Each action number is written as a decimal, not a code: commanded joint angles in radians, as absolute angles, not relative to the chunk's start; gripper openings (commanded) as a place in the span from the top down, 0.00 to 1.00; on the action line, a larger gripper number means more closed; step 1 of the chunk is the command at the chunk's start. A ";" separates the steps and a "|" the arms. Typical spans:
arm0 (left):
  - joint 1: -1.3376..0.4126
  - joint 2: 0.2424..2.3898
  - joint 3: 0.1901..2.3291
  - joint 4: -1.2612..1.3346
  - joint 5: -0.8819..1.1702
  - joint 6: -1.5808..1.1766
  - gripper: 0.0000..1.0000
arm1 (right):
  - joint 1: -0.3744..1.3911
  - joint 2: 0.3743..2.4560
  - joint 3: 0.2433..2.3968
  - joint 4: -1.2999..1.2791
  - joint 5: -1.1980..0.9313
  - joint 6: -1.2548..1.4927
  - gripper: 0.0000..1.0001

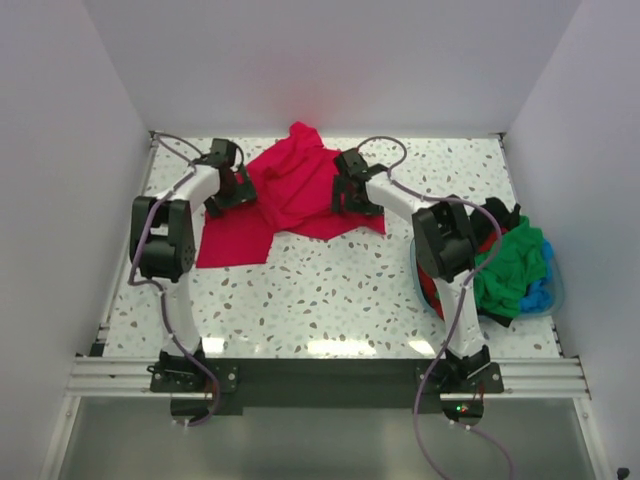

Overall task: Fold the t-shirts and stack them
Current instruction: Flatten the tshirt out

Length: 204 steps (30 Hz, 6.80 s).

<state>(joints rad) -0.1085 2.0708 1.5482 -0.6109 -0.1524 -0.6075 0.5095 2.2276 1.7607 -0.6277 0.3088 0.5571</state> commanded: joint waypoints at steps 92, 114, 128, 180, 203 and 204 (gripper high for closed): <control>0.170 1.571 0.948 -0.762 -0.557 -0.871 1.00 | 0.463 1.924 1.318 -0.451 0.345 0.664 0.08; 0.172 1.565 0.943 -0.747 -0.522 -0.857 1.00 | 0.514 1.921 1.206 -0.439 0.333 0.666 0.50; 0.169 1.320 1.023 -0.831 -0.486 -0.815 1.00 | 0.540 1.573 1.164 -0.428 0.403 0.574 1.00; 0.147 1.728 1.663 -0.273 -0.068 -0.615 1.00 | 0.307 1.925 1.813 -0.405 0.028 0.477 1.00; 0.103 1.815 1.600 -0.216 -0.139 -0.591 1.00 | 0.192 2.337 2.309 -0.432 -0.163 0.407 1.00; 0.103 1.778 1.600 -0.247 -0.168 -0.595 1.00 | 0.192 2.300 2.266 -0.448 -0.158 0.399 1.00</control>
